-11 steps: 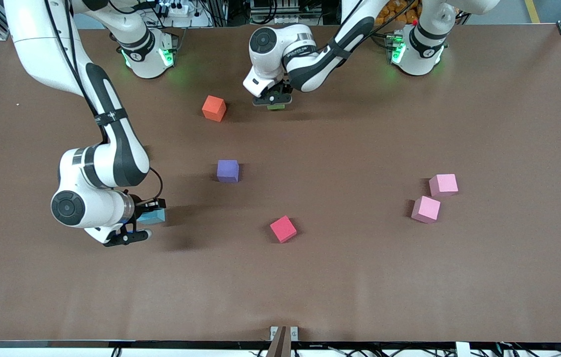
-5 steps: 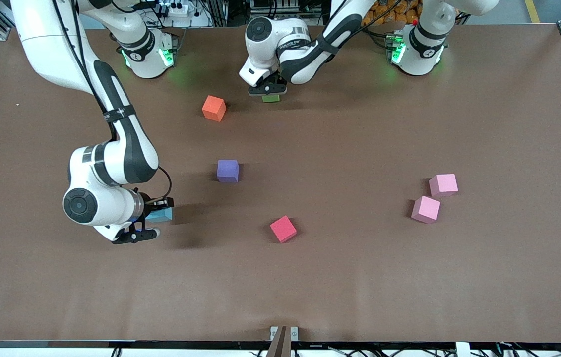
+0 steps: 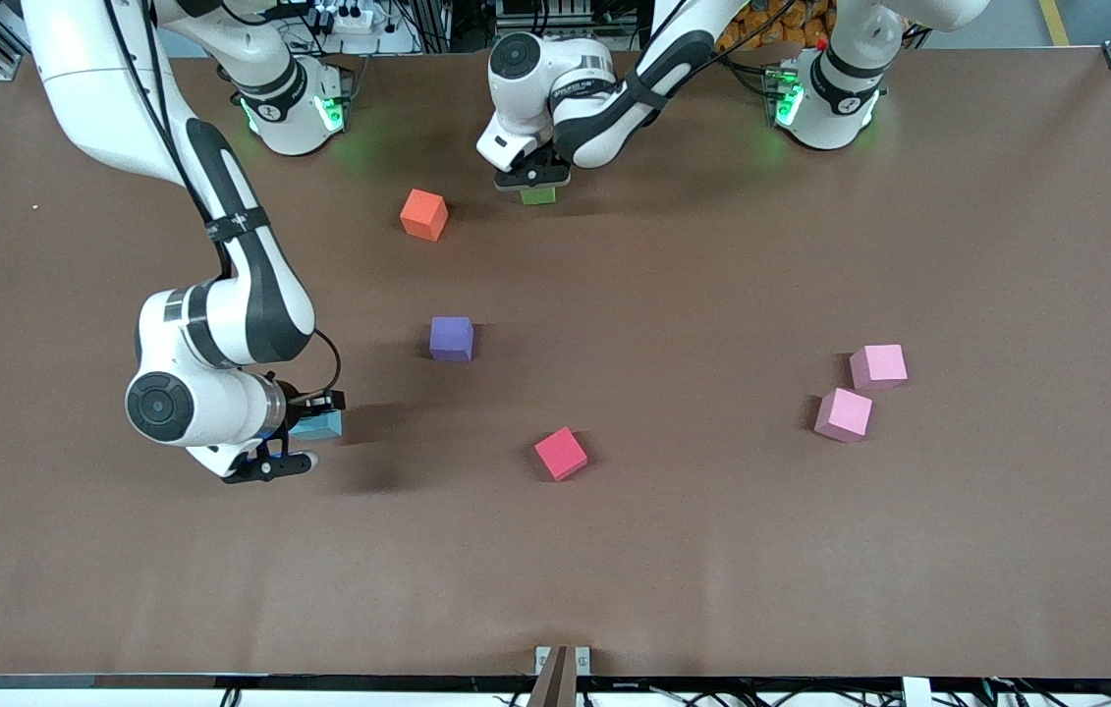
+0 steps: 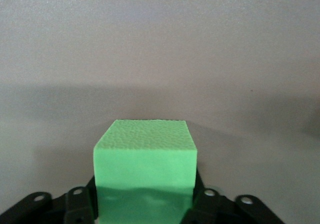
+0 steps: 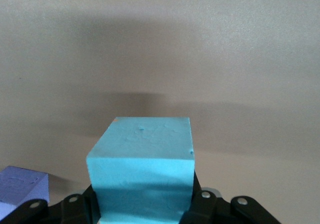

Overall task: Arrange blocks into number 1
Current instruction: 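Move the left gripper to the red cube while the right gripper carries cyan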

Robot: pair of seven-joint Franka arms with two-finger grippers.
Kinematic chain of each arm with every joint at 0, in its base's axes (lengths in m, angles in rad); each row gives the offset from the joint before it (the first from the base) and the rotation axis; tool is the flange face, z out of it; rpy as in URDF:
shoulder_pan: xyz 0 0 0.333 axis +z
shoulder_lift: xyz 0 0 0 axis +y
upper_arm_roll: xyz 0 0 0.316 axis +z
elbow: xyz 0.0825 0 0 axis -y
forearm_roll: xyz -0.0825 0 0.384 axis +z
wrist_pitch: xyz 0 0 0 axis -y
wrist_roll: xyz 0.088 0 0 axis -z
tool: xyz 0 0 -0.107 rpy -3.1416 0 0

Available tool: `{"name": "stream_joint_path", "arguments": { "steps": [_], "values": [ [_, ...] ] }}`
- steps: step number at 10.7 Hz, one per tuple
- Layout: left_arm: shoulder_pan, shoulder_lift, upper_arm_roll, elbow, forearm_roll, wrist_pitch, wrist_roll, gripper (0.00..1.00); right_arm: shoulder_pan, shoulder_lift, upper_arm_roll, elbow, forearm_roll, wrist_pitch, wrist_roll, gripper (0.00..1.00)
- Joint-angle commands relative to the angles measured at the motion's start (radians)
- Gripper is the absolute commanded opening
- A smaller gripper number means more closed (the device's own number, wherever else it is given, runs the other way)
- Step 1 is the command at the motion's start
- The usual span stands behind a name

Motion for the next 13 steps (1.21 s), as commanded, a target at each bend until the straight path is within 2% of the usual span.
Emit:
{"name": "stream_joint_path", "arguments": {
  "steps": [1, 4, 7, 9, 10, 12, 13],
  "values": [
    [0.026, -0.019, -0.009, -0.006, 0.038, 0.016, -0.048, 1.0, 0.006, -0.043, -0.002, -0.031, 0.017, -0.007, 0.008, 0.06],
    [0.079, -0.137, -0.029, -0.006, 0.038, -0.01, -0.043, 1.0, 0.015, -0.104, -0.002, -0.102, 0.017, 0.005, 0.002, 0.06],
    [0.236, -0.22, -0.043, -0.002, 0.028, -0.062, 0.131, 1.0, 0.058, -0.221, -0.002, -0.289, 0.016, 0.125, 0.008, 0.06],
    [0.337, -0.228, -0.031, 0.013, 0.024, -0.062, 0.206, 1.0, 0.118, -0.246, -0.002, -0.305, 0.017, 0.12, 0.081, 0.03],
    [0.391, -0.228, -0.014, 0.018, 0.023, -0.062, 0.266, 1.0, 0.177, -0.246, -0.002, -0.305, 0.017, 0.123, 0.146, 0.03],
    [0.412, -0.205, 0.113, 0.084, 0.003, -0.062, 0.424, 1.0, 0.283, -0.241, -0.002, -0.299, 0.017, 0.133, 0.256, 0.03],
    [0.392, -0.17, 0.182, 0.151, -0.065, -0.062, 0.488, 1.0, 0.326, -0.241, -0.002, -0.295, 0.017, 0.131, 0.304, 0.03]
  ]
}}
